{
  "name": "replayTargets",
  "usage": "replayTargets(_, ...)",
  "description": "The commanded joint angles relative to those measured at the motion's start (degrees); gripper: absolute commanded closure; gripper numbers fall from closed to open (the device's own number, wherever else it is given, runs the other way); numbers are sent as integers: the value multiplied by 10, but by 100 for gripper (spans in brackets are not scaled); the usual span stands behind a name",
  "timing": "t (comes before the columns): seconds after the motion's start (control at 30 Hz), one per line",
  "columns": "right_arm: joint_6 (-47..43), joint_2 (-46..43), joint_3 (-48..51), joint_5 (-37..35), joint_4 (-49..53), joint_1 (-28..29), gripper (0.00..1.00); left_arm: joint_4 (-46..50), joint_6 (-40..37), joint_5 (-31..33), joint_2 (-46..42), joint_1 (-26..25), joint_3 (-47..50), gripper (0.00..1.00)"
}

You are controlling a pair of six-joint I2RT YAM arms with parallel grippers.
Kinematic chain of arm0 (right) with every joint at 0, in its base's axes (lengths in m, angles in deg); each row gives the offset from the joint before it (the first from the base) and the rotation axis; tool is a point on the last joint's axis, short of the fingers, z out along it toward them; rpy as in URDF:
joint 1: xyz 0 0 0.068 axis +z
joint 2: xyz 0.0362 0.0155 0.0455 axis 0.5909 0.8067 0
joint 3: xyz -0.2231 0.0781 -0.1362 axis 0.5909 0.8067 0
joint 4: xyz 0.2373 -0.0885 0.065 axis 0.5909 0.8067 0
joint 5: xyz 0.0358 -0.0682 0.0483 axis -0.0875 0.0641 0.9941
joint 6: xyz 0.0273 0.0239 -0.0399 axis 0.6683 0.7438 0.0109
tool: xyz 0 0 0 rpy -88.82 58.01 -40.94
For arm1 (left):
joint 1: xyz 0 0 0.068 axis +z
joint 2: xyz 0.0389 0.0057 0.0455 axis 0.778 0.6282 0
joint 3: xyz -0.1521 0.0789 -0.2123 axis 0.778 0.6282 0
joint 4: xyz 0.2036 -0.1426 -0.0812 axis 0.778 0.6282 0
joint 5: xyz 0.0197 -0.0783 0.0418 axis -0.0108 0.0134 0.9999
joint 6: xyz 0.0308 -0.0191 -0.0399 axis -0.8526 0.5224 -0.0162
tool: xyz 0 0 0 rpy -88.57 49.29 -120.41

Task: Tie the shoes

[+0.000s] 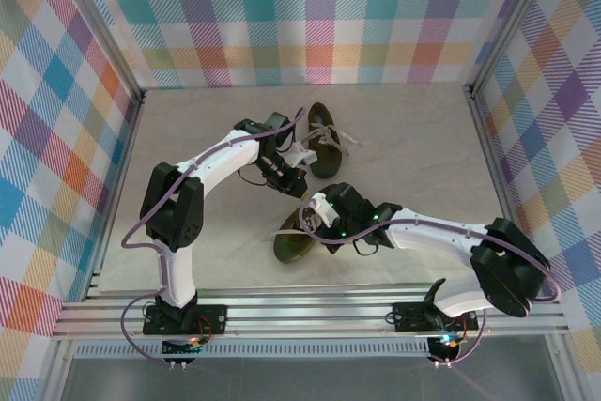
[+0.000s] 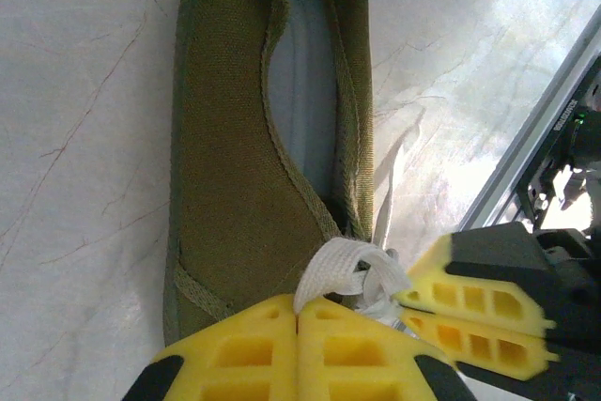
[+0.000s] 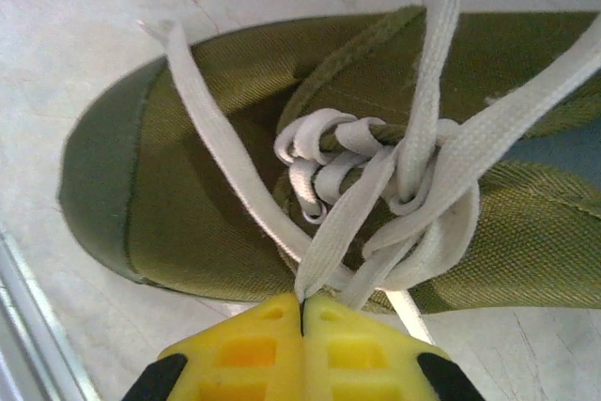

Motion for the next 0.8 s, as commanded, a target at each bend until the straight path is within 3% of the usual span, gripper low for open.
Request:
replayTargets(0.0,-8,5,-13,-30,33,5,92,-4,-4,-13,-30,3,17,100)
replayTargets(0.17,11,-67,21,-58,-6,4,77,-40,11,-5,-67,-9,63,100)
replayTargets(0.27,30,-104,40,-82,-24,4,63,-71,25,8,-86,-23,91,100)
replayTargets(0.33,54,-131,57,-83,-47,5,60,-92,35,14,-99,-30,108,100)
replayTargets(0.43,116,-174,87,-94,-88,5,61,-120,45,23,-117,-35,135,100)
replayTargets(0.6,294,-189,92,-124,-99,4,75,-135,45,22,-135,-40,156,100)
replayTargets(0.67,349,-179,90,-114,-107,4,82,-136,45,23,-139,-42,159,100)
replayTargets(0.77,380,-163,87,-74,-137,4,85,-134,44,26,-139,-46,160,100)
